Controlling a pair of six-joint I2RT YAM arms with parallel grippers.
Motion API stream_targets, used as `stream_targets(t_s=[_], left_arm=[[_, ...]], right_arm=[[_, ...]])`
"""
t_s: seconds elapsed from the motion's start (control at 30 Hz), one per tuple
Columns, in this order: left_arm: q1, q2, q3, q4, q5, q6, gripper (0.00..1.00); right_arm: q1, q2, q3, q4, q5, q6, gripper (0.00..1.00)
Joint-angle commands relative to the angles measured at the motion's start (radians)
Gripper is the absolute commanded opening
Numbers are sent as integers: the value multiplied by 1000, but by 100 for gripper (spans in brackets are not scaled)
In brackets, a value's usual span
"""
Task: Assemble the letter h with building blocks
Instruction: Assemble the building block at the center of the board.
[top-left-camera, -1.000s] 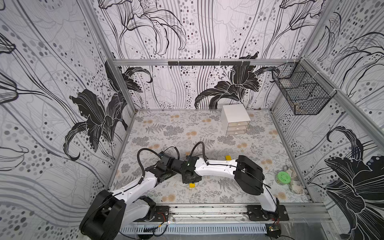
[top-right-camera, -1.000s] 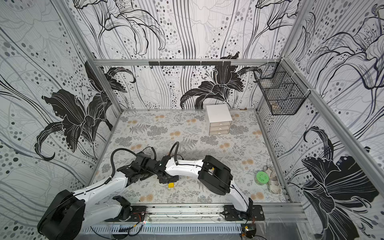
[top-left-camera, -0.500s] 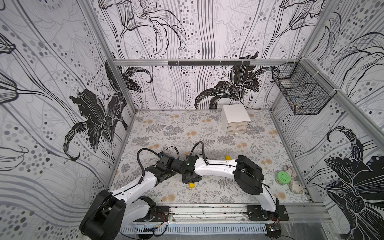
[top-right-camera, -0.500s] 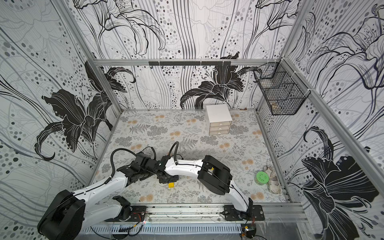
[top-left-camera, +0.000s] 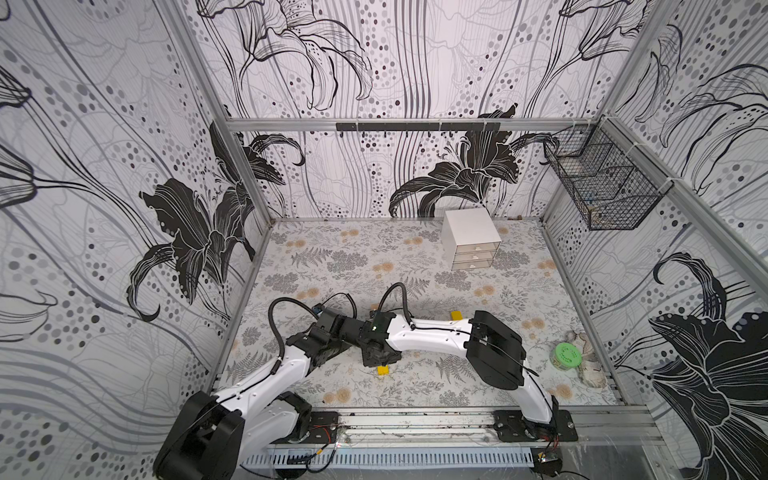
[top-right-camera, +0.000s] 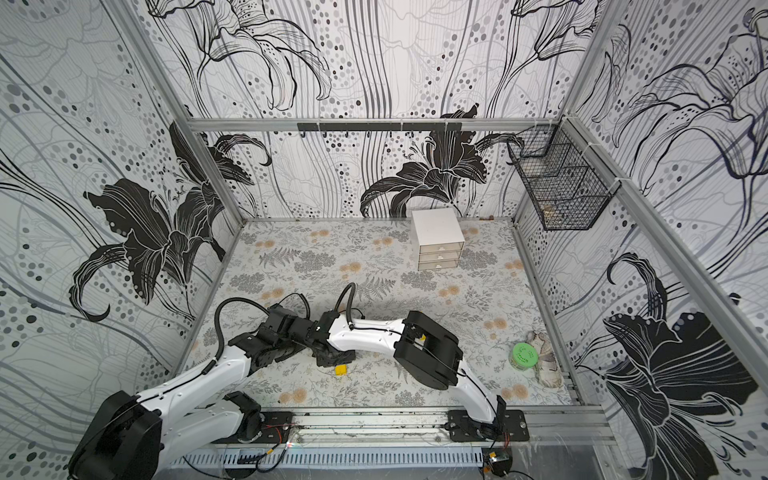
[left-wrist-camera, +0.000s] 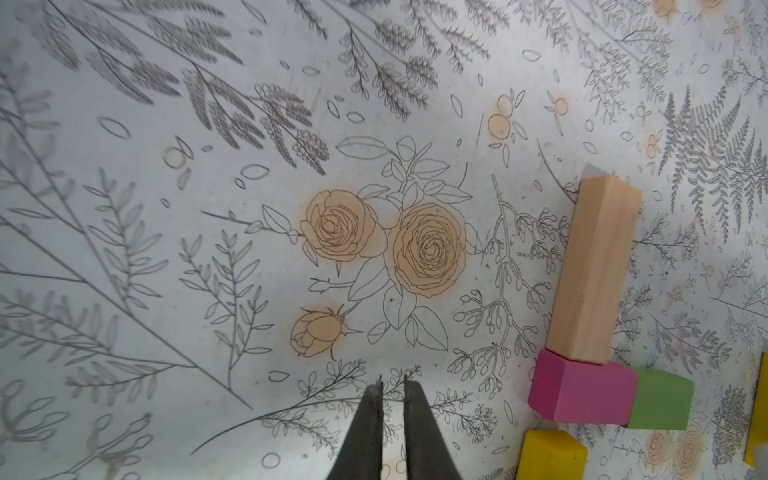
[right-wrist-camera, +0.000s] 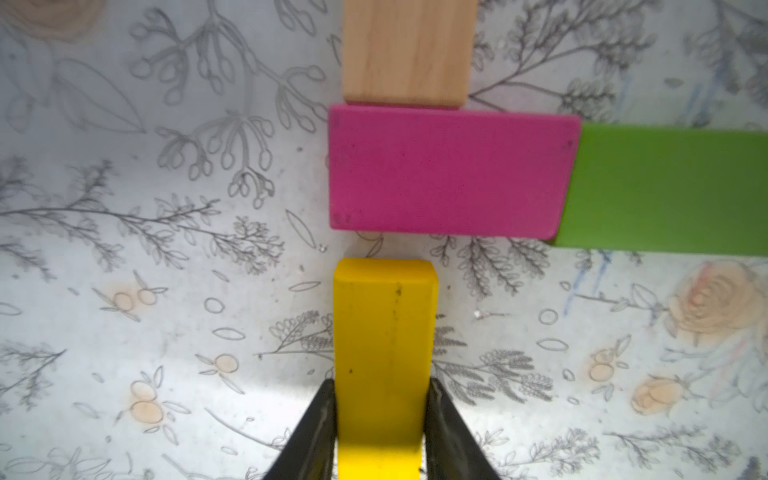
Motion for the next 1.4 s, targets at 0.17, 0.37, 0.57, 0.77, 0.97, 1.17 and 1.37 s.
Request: stream_targets(t_s=[0.17, 0.37, 0.57, 0.77, 0.97, 1.17, 1.37], left_arm=[[-33, -172, 38, -161, -201, -66, 63], [-10, -169, 28, -202, -218, -82, 71], [20, -109, 16, -159, -165, -80, 70], [31, -108, 15, -144, -145, -63, 69], [40, -115, 11, -141, -133, -53, 68], [43, -109, 9, -127, -120, -47, 67], [45, -105, 16, -125, -113, -38, 66]], right_arm=[[-13, 47, 35, 37, 10, -7, 36], [-12, 19, 16, 20, 29, -1, 36], [-13, -2, -9, 17, 34, 9, 35], [-12, -16, -20, 13, 43, 16, 35], [-12, -20, -33, 15, 40, 23, 35], [-11, -39, -54, 16, 48, 37, 34], [-11, -25, -37, 6, 53, 38, 34]])
